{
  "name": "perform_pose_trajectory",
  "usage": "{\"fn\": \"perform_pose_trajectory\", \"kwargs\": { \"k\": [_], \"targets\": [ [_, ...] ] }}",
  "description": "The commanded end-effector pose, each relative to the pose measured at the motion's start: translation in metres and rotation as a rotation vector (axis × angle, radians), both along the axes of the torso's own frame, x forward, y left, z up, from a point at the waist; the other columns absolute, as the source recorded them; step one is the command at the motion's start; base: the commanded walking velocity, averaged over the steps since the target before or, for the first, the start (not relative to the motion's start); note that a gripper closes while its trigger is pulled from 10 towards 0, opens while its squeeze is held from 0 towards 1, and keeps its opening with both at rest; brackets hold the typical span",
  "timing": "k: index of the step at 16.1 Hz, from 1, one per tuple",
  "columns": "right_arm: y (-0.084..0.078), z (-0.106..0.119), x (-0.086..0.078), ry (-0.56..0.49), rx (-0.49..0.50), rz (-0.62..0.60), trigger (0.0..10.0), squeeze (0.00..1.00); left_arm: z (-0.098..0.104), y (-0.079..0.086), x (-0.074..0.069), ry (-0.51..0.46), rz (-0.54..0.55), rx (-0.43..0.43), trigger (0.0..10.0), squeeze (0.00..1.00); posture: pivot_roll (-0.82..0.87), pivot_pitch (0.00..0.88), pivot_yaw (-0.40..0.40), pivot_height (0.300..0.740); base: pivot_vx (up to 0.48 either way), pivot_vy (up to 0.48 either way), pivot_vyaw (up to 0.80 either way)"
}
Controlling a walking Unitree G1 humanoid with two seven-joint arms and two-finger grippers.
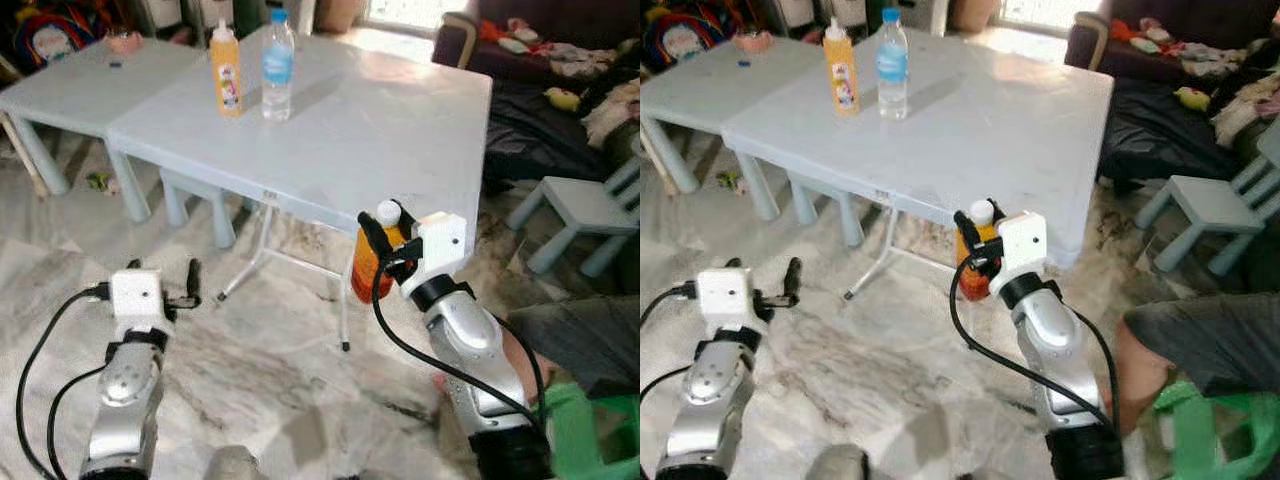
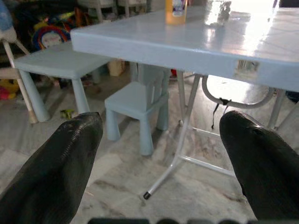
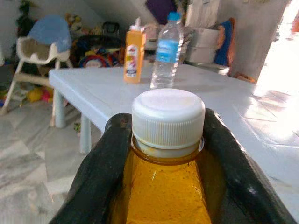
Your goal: Restocking fridge
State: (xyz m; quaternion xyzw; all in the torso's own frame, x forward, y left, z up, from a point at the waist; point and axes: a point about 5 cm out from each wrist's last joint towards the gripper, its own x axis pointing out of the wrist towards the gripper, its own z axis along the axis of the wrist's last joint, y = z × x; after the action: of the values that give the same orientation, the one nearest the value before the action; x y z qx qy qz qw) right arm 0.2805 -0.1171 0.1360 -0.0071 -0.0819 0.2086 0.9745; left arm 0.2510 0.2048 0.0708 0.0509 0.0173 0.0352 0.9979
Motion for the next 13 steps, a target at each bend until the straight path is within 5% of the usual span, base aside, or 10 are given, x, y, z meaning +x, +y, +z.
{"fn": "perform_pose_trajectory", "kwargs": {
  "k": [1, 13],
  "targets": [
    [-0.002, 0.007, 0.001, -0.041, -0.006, 0.006, 10.0, 0.00, 0.001, -0.001, -0.003, -0.016, 0.022, 0.007, 10.0, 0.00, 0.15, 0.017, -0.112, 0.740, 0.000, 0.000, 0.80],
    [0.010, 0.010, 0.010, -0.027, -0.005, 0.119, 10.0, 0.00, 0.002, -0.011, -0.014, -0.040, 0.082, 0.018, 10.0, 0.00, 0.20, 0.055, -0.211, 0.740, 0.000, 0.000, 0.80]
  ]
}}
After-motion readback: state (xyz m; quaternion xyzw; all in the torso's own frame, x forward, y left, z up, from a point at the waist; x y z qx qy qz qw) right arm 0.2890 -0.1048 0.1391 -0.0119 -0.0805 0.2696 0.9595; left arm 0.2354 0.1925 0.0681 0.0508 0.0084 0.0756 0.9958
